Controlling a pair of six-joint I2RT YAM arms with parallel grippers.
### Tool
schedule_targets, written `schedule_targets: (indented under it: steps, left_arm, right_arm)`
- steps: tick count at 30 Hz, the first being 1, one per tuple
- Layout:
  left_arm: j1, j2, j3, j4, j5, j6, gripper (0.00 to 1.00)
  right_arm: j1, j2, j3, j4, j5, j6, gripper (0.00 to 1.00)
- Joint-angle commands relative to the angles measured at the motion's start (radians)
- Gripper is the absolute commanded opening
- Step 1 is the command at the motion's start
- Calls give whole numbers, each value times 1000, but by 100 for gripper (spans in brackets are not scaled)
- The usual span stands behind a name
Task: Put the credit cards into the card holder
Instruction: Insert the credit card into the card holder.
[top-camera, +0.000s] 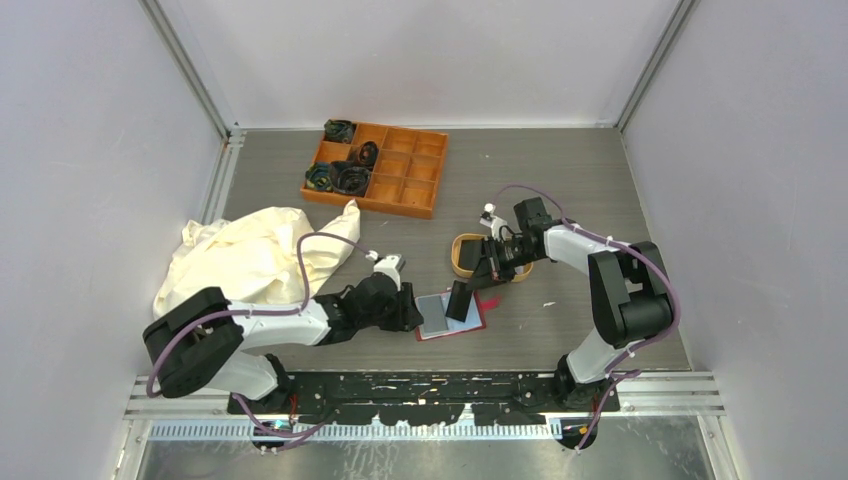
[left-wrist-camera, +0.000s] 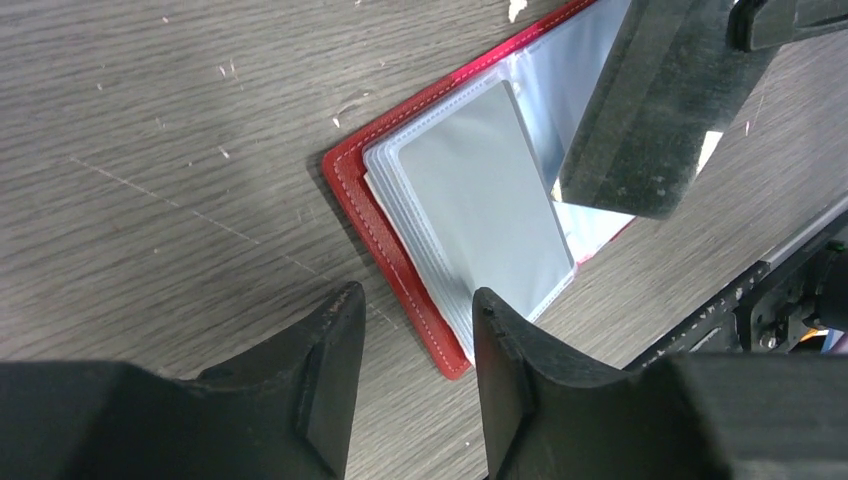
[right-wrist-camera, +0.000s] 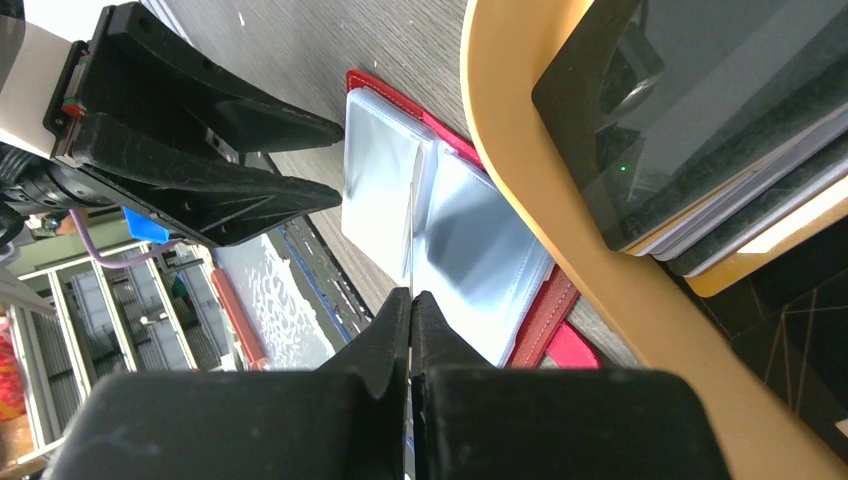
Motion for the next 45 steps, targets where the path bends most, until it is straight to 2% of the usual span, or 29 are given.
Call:
schedule_targets:
  steps: [1,6,8,12,22,31,45]
  left_arm:
    - [2,39,73,-63,-40,39,44]
    - [6,89,137,-166,-75,100,41]
    - [14,103,153,-169,-69,113,36]
    - [29,113,164,-170,-50,128,33]
    - [43,97,172,-207,-38,144,32]
    - [43,99,173,-184,-10,139,32]
    - [45,120,180,-179,5,137,32]
  right_arm:
    - [8,-8,30,-2,-13,-9,1]
    - [8,-20,21,13,-14,12,1]
    - [9,-30,22,13,-8,12,1]
    - [5,-41,26,5,4,7,1]
    - [-9,-64,26,1,-8,4,1]
    - [-3,-41,-13,78,-41,64,1]
    - [14,-10,-23,94,10,89,1]
